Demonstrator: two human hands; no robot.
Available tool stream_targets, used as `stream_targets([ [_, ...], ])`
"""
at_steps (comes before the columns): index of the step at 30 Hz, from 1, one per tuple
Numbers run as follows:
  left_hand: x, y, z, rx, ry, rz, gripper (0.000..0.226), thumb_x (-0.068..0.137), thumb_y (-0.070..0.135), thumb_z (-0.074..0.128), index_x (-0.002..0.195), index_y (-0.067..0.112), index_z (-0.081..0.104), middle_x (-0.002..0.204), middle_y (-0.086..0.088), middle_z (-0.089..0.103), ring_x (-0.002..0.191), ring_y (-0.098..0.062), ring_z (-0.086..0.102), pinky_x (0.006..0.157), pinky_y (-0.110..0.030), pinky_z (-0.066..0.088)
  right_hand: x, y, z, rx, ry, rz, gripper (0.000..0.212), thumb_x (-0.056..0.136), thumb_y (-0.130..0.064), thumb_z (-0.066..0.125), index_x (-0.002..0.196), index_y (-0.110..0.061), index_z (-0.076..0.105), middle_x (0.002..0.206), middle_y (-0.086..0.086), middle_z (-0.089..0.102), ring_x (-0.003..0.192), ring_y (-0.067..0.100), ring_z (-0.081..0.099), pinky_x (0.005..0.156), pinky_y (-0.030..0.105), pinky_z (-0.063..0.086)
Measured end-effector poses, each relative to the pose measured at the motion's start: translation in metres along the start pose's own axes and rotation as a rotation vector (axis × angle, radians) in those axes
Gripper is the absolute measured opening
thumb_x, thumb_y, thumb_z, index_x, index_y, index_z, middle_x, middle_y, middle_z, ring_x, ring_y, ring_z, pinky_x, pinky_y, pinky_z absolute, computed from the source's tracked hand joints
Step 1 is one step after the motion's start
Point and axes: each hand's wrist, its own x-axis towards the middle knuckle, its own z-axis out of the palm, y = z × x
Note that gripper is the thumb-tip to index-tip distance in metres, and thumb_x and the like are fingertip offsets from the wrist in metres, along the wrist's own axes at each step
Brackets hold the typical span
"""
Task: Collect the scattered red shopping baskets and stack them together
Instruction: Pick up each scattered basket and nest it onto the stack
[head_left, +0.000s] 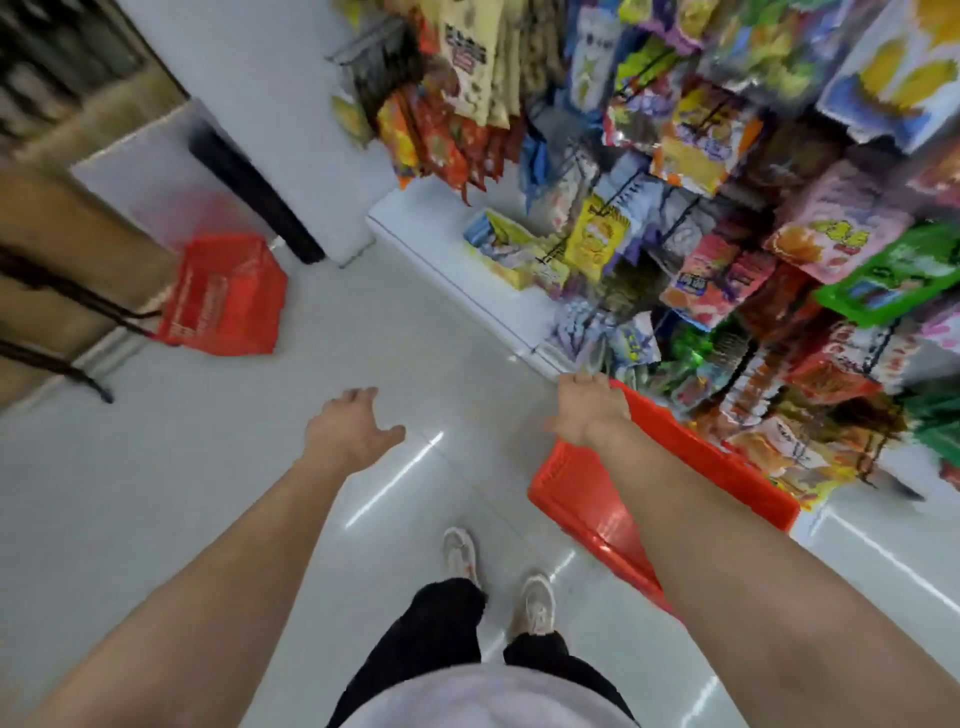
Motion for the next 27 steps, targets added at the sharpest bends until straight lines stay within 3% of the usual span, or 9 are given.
stream_targets([
  [11,-0.017,-0.21,-0.066,-0.255,0.155,-0.366,0.088,0.082,0.064,0.06,0.153,0.02,0.034,0.153,-0.006,0.04,0.135,-0.029,0.044,0.105,-0.044,0.041,0.077,-0.265,-0.083,-0.299,0.022,-0.399,0.073,0.081,-0.057,0.061,0.139,-0.017,0.041,0.138,0.011,0.044,0.127,0.033,0.041,0.095,0.044,0.039],
  [20,0.072,-0.383,-0.129,-0.436,0.211,-0.496,0.091,0.077,0.066,0.06,0.15,0.018,0.036,0.148,-0.01,0.044,0.132,-0.031,0.047,0.105,-0.045,0.042,0.167,-0.477,-0.13,-0.289,0.033,-0.426,0.075,0.085,-0.052,0.061,0.146,-0.016,0.038,0.145,0.012,0.041,0.131,0.035,0.04,0.104,0.045,0.04],
  [27,0.153,-0.466,-0.191,-0.439,0.192,-0.51,0.091,0.076,0.068,0.058,0.151,0.02,0.036,0.15,-0.007,0.043,0.133,-0.03,0.046,0.104,-0.042,0.043,0.238,-0.596,-0.175,-0.242,0.043,-0.43,0.073,0.084,-0.048,0.063,0.145,-0.016,0.038,0.146,0.013,0.04,0.134,0.035,0.038,0.102,0.044,0.042],
])
